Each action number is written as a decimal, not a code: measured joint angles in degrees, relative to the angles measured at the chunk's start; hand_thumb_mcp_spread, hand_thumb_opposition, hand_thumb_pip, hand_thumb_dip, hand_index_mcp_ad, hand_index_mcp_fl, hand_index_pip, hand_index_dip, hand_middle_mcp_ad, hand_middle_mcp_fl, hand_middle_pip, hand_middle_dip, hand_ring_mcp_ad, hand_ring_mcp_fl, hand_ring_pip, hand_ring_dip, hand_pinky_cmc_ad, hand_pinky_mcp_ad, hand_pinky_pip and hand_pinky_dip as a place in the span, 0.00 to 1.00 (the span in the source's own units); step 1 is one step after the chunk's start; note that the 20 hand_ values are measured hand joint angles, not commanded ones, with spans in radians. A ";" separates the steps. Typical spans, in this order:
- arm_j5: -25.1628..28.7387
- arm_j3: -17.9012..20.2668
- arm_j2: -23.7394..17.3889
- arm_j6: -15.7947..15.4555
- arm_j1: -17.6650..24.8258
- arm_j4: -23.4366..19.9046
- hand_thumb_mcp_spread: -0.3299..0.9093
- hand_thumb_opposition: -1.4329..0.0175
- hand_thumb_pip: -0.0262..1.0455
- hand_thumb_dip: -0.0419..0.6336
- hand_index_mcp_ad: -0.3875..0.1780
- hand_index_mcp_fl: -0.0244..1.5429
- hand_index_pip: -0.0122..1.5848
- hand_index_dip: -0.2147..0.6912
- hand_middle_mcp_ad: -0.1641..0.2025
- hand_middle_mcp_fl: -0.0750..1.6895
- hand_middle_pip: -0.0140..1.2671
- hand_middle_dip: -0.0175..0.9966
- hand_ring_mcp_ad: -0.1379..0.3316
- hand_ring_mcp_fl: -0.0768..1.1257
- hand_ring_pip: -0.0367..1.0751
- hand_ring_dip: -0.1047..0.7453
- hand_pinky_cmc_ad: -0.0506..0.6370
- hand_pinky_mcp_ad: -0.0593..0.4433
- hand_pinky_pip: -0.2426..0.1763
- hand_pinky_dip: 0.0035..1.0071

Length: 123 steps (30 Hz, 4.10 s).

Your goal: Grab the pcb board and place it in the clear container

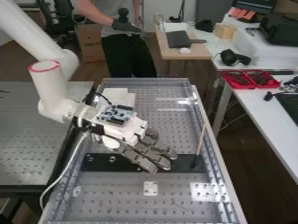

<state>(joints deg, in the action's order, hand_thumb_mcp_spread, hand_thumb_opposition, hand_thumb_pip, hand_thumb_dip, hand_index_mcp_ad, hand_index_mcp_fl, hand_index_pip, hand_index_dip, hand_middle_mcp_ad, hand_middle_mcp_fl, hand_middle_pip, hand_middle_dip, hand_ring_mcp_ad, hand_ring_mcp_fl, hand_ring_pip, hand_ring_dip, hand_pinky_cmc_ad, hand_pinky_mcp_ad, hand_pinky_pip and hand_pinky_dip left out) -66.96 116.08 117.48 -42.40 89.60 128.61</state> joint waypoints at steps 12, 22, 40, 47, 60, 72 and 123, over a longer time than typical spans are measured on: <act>-6.13 -0.51 0.03 -9.40 -1.27 0.03 0.63 0.40 0.70 0.46 0.53 0.03 0.98 0.43 0.57 0.11 0.11 0.17 0.62 0.07 0.11 0.14 0.43 0.36 0.37 0.22; -12.68 -1.92 -0.47 -14.17 -4.50 3.45 0.63 0.40 0.70 0.48 0.53 0.05 0.98 0.43 0.56 0.12 0.11 0.17 0.62 0.07 0.11 0.14 0.43 0.37 0.40 0.22; -19.96 -1.64 1.95 -15.02 -6.87 -2.49 0.64 0.39 0.71 0.49 0.53 0.07 0.98 0.41 0.56 0.12 0.11 0.19 0.61 0.07 0.11 0.14 0.43 0.37 0.40 0.22; -20.54 -1.22 2.37 -14.99 -7.04 -3.07 0.64 0.39 0.76 0.48 0.52 0.07 0.98 0.38 0.55 0.14 0.11 0.19 0.61 0.07 0.11 0.14 0.46 0.37 0.40 0.22; -22.21 -1.58 2.85 -16.33 -8.44 -2.02 0.64 0.40 0.76 0.48 0.52 0.09 0.98 0.37 0.55 0.15 0.11 0.19 0.62 0.08 0.11 0.15 0.46 0.37 0.40 0.22; -22.42 -1.44 3.41 -15.41 -8.71 -3.74 0.64 0.40 0.76 0.48 0.52 0.10 0.98 0.35 0.55 0.15 0.10 0.19 0.62 0.08 0.11 0.15 0.48 0.37 0.40 0.22; -24.03 -2.92 5.74 -13.35 -10.25 -5.37 0.65 0.39 0.67 0.50 0.53 0.27 0.96 0.27 0.56 0.21 0.10 0.19 0.62 0.13 0.12 0.15 0.51 0.39 0.50 0.20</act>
<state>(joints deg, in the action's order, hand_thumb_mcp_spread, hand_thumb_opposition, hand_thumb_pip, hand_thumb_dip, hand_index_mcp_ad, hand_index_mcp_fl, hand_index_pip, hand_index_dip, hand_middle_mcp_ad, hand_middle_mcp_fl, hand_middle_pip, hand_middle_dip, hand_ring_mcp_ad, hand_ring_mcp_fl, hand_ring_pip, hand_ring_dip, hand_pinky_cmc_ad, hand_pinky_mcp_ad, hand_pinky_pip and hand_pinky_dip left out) -90.98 113.16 123.23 -55.75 79.36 123.24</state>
